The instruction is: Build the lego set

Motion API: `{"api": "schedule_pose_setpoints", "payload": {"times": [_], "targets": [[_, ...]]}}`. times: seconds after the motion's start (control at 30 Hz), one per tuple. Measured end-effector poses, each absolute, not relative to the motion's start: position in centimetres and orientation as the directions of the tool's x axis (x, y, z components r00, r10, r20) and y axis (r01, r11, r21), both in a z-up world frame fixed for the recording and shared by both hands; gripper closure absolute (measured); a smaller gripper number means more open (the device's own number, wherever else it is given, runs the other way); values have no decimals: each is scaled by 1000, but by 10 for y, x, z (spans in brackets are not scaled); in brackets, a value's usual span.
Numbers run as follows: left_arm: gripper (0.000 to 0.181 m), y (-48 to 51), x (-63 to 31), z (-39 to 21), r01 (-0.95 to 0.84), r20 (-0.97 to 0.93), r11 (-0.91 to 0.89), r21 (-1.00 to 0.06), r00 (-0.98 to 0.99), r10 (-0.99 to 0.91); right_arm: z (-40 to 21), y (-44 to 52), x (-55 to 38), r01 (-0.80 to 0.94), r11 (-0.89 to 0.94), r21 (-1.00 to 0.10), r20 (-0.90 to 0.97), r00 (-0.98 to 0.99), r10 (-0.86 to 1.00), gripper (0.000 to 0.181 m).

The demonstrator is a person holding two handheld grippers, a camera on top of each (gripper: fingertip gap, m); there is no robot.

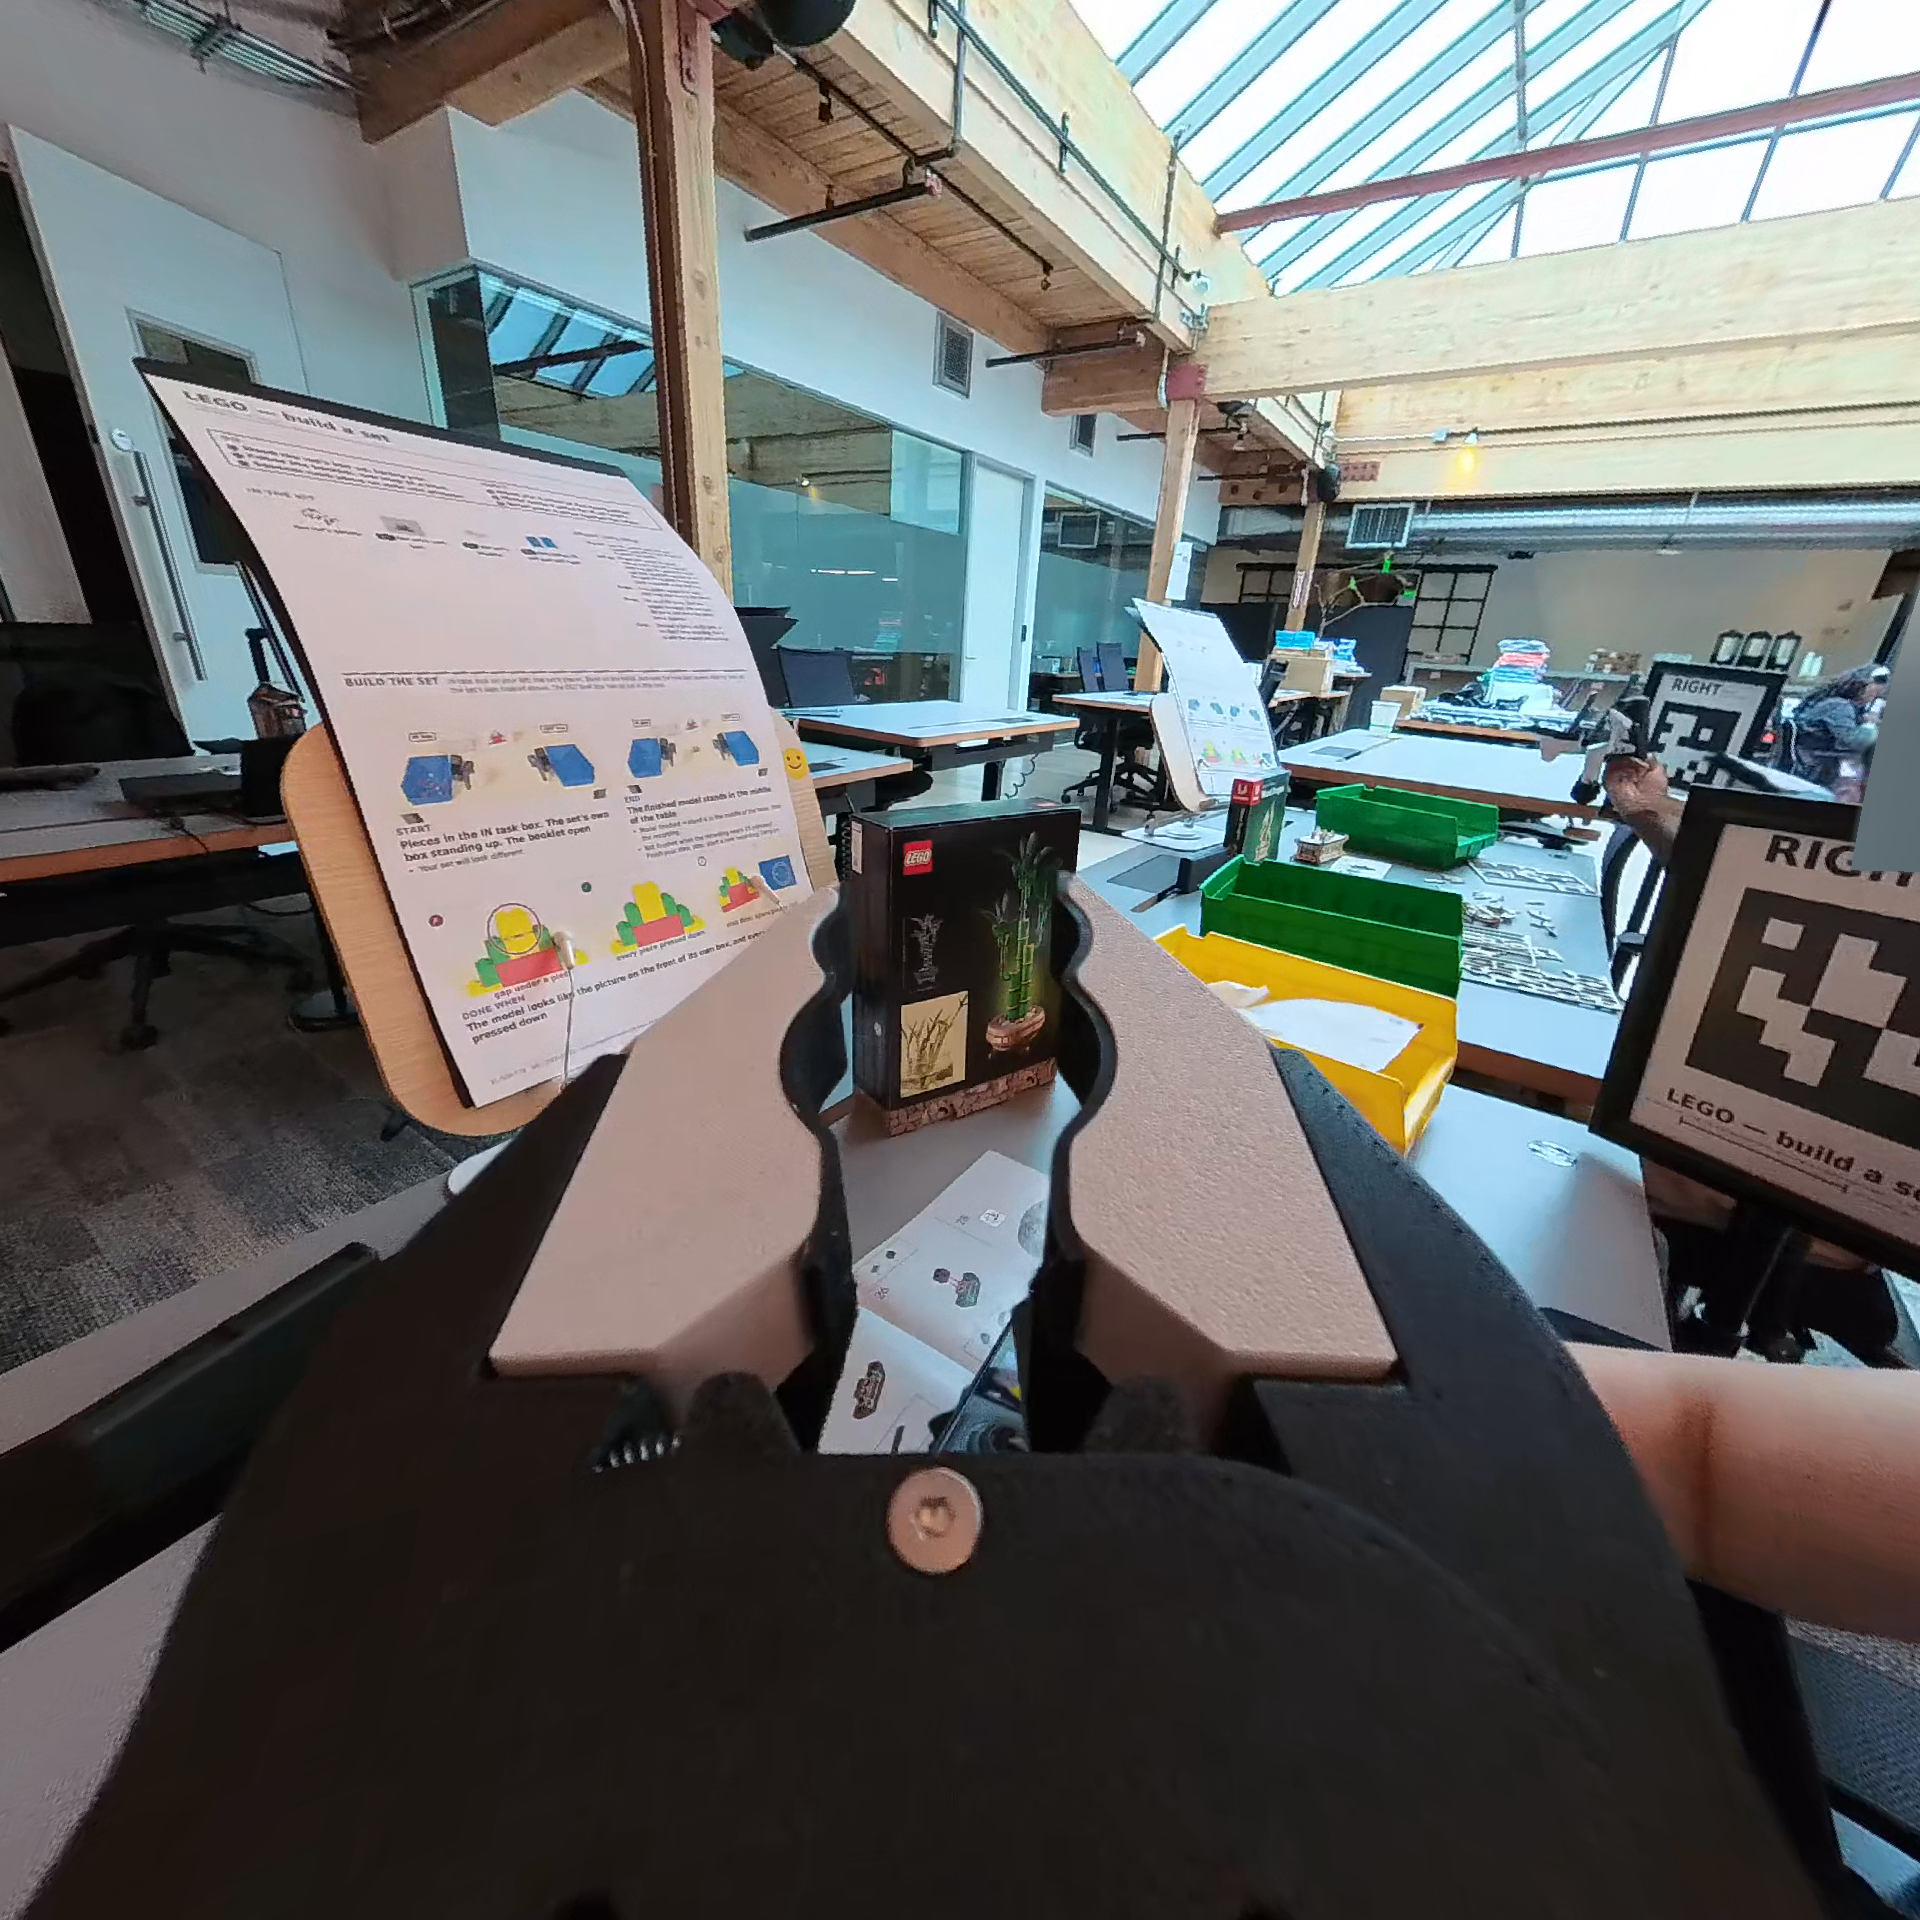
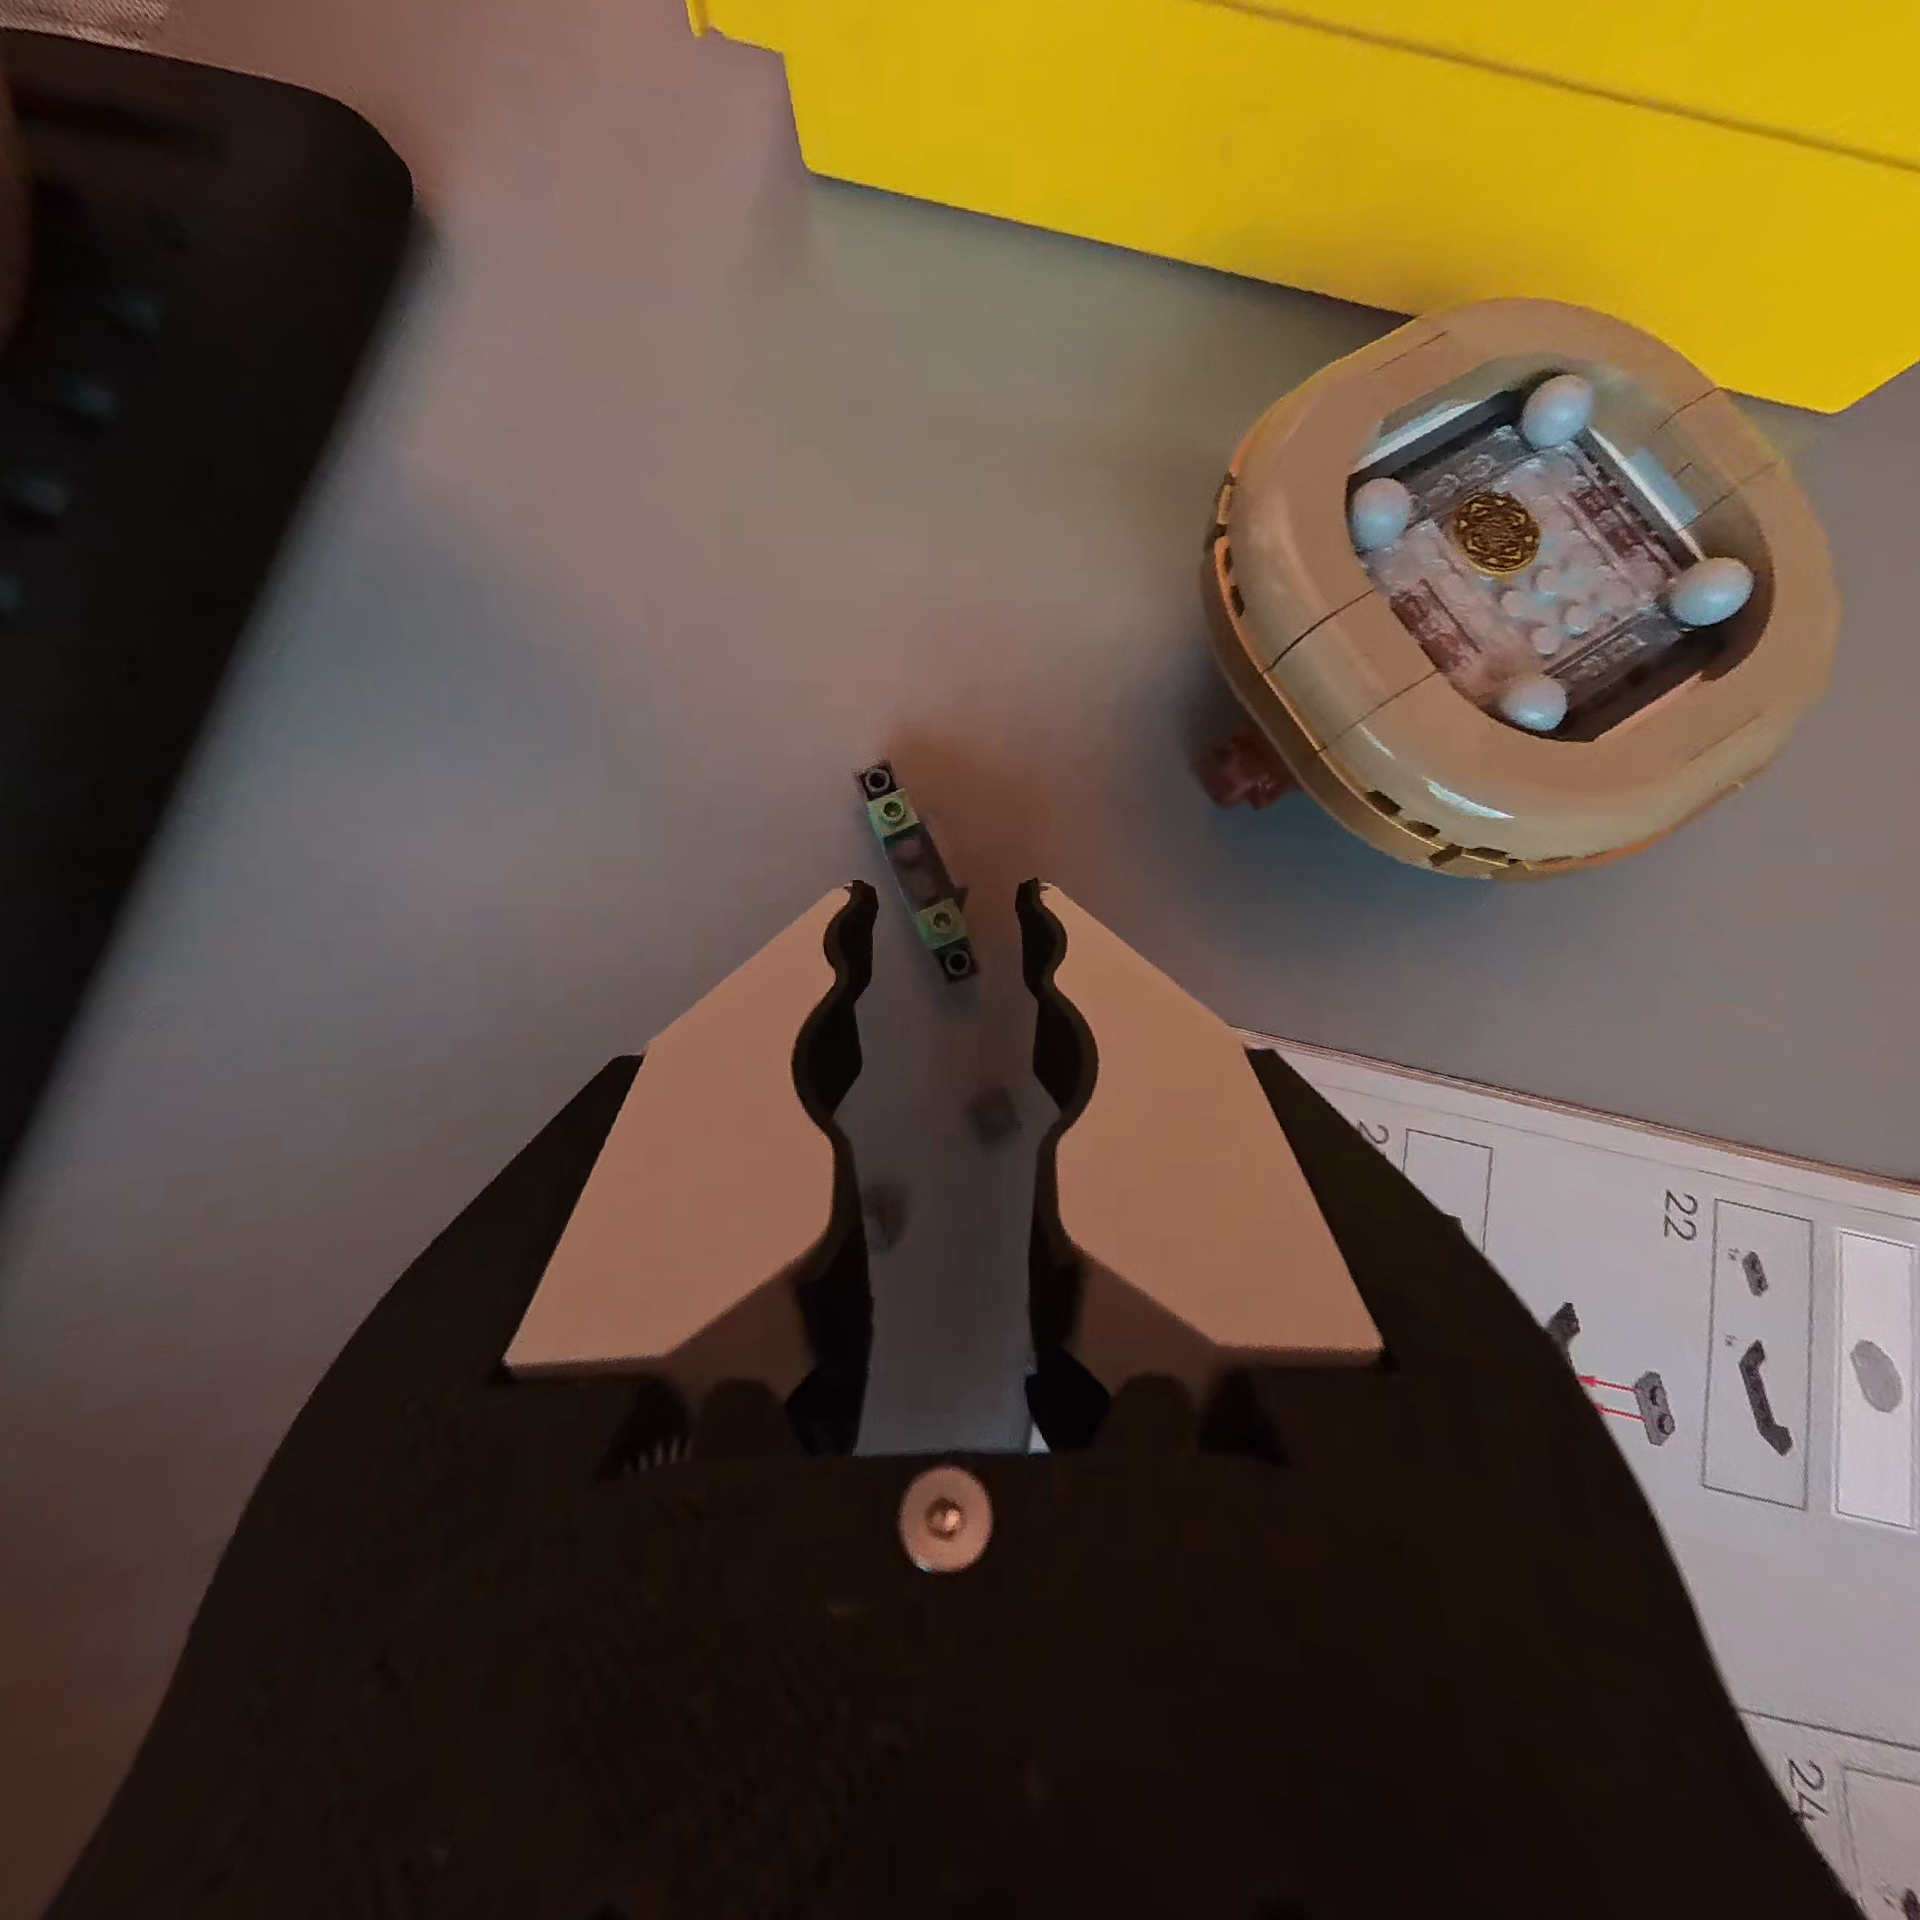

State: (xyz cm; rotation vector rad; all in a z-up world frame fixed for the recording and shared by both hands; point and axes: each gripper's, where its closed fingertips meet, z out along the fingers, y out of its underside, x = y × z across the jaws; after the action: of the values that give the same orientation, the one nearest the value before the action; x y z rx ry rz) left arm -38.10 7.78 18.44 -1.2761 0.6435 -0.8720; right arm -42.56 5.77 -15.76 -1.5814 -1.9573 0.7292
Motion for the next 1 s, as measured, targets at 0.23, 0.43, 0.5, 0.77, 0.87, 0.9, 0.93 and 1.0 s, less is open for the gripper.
{"api": "schedule_pose_setpoints", "payload": {"times": [0.23,0.43,0.5,0.77,0.87,0.9,0.93,1.0], "targets": [[136,89,-386,177,162,49,56,-985,579,-814,-161,60,-419,734,104,-671,-12,-151,989,174],[137,91,-404,181,207,56,86,-975,594,-803,-59,93,-378,499,-84,-862,-91,10,996,174],[140,92,-403,183,240,52,106,-965,574,-817,-4,103,-348,320,-192,-928,-181,62,981,175],[134,124,-371,135,319,324,-222,-921,318,-891,87,112,-265,-24,-344,-939,-344,133,930,175],[146,110,-347,122,302,326,-271,-914,151,-933,94,107,-266,-42,-339,-940,-342,134,930,175],[147,109,-340,114,284,323,-276,-918,135,-937,97,104,-267,-52,-349,-936,-353,117,929,175],[148,108,-334,105,269,327,-286,-920,121,-937,98,103,-269,-56,-361,-931,-365,106,925,175],[149,101,-322,95,252,332,-306,-918,71,-941,95,102,-272,-42,-376,-926,-378,102,920,175]]}}
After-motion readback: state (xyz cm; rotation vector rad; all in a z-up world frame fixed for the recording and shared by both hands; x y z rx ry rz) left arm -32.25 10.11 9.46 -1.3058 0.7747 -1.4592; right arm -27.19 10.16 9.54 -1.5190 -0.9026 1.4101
